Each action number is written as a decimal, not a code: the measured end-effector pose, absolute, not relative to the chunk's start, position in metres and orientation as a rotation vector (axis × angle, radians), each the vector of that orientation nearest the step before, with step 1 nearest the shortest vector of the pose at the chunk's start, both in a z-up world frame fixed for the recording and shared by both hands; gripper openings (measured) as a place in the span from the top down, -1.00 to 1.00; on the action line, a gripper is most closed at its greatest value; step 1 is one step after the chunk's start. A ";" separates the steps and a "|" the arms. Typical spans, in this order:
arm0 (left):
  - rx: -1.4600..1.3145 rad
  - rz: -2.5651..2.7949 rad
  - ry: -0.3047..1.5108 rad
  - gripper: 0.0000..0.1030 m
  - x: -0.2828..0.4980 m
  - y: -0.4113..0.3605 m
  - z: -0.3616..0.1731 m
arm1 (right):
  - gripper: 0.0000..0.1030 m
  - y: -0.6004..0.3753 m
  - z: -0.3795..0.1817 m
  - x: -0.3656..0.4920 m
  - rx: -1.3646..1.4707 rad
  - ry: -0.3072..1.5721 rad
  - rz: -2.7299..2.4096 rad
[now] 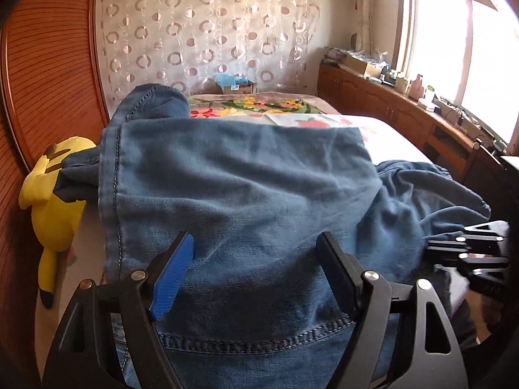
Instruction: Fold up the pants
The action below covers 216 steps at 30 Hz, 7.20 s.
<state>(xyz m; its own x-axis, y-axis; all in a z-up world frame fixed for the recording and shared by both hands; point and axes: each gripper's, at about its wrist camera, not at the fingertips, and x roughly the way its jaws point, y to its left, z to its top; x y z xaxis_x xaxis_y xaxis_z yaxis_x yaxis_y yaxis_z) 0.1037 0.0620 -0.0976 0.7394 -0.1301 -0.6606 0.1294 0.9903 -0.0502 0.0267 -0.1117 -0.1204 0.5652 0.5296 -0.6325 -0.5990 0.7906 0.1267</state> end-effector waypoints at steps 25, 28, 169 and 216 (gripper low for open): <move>0.037 -0.257 0.736 -0.53 0.109 -0.002 -0.099 | 0.43 -0.145 -0.087 0.096 -0.011 0.599 0.605; 0.048 -0.261 0.759 -0.53 0.115 -0.011 -0.106 | 0.43 -0.135 -0.094 0.120 0.013 0.630 0.620; -0.097 -0.101 0.585 -0.56 0.057 0.095 -0.041 | 0.33 -0.090 0.042 0.007 -0.247 0.364 0.770; 0.023 -0.222 0.658 0.84 0.081 0.054 -0.074 | 0.98 -0.072 0.003 0.098 -0.036 0.618 0.695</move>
<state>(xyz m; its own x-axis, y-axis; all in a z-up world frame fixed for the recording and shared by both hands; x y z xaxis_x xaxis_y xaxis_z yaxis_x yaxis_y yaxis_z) 0.0813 0.0541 -0.0737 0.7685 -0.1972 -0.6087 0.2118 0.9761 -0.0488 0.0984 -0.0716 0.0030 0.5982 0.5885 -0.5439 -0.6089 0.7750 0.1688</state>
